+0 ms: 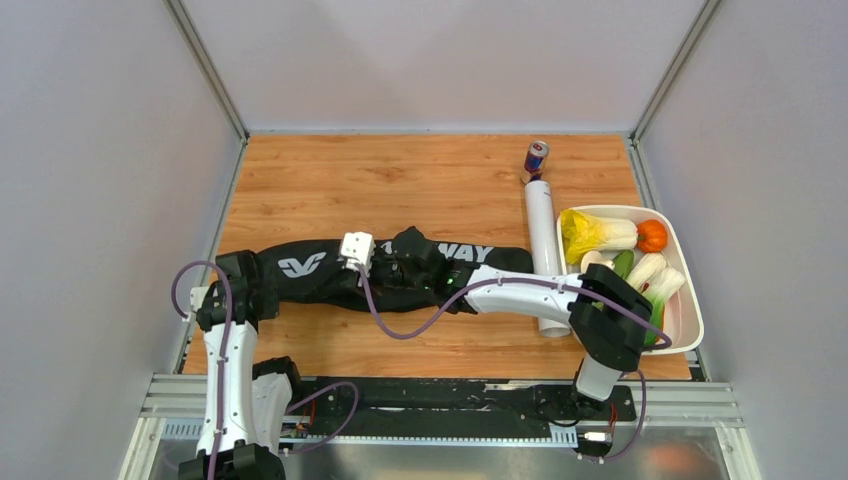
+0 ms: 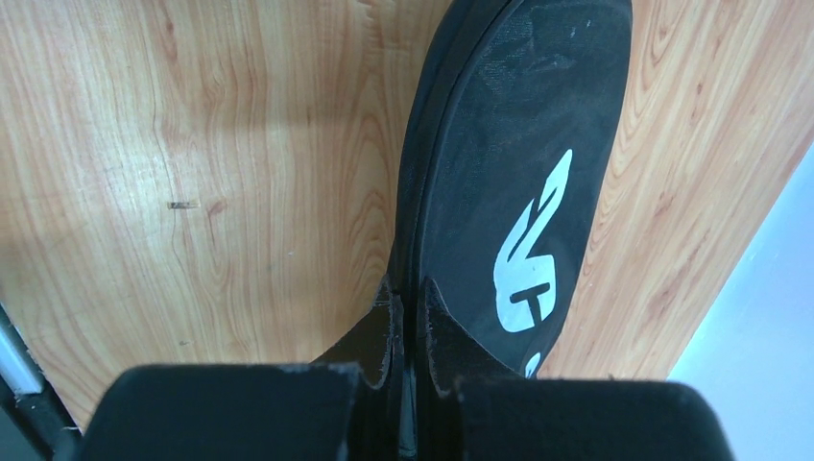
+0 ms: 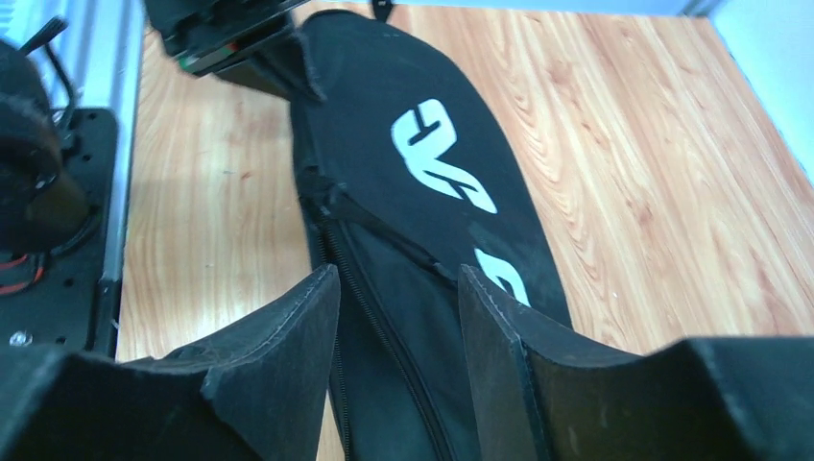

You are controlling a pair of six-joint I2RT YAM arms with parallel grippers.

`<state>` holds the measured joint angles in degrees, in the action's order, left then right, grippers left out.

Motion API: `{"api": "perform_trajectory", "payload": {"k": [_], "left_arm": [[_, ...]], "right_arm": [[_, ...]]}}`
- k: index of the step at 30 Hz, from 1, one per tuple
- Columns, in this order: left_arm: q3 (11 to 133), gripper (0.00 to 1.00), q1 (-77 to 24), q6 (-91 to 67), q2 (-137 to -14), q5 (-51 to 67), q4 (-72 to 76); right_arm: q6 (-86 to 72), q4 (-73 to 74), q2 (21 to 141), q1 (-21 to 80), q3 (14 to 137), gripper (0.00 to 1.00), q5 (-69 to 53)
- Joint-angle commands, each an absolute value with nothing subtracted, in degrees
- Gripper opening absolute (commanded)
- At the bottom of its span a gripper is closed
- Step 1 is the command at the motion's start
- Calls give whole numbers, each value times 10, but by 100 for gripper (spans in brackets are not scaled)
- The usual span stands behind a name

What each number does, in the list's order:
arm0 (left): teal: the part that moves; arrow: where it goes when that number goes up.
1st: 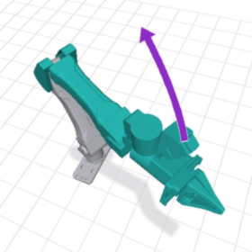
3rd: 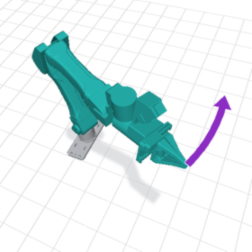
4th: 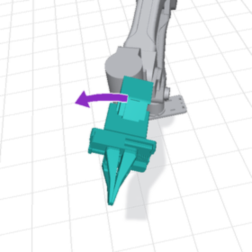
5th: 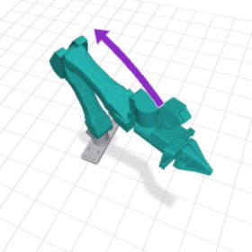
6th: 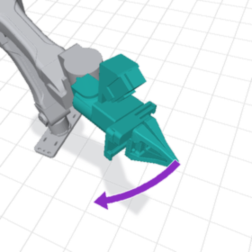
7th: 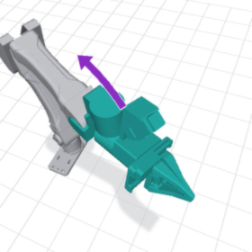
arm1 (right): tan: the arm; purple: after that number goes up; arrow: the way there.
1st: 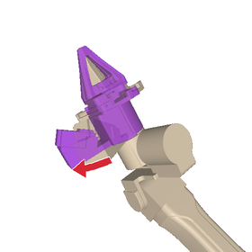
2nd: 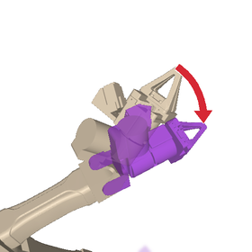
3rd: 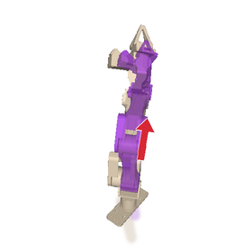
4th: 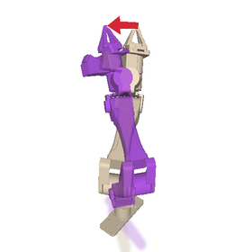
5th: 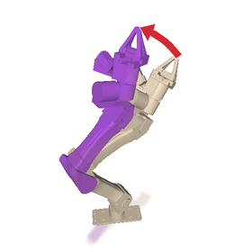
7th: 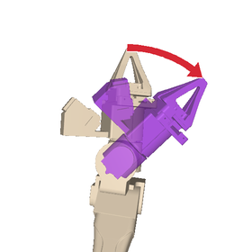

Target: Pack up the badminton gear

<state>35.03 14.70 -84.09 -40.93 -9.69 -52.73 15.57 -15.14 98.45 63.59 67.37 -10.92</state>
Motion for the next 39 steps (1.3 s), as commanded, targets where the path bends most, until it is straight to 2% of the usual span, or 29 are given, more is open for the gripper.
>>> {"api": "perform_trajectory", "payload": {"k": [1, 15, 39], "left_arm": [[377, 0, 146, -866, -407, -69, -554], [375, 0, 145, -871, -409, -57, -554], [383, 0, 146, -865, -406, -58, -563]], "right_arm": [[233, -240, 986, 643, 634, 52, -199], [384, -286, 1067, 688, 644, 41, -137], [425, -297, 1122, 701, 682, 39, -115]]}}
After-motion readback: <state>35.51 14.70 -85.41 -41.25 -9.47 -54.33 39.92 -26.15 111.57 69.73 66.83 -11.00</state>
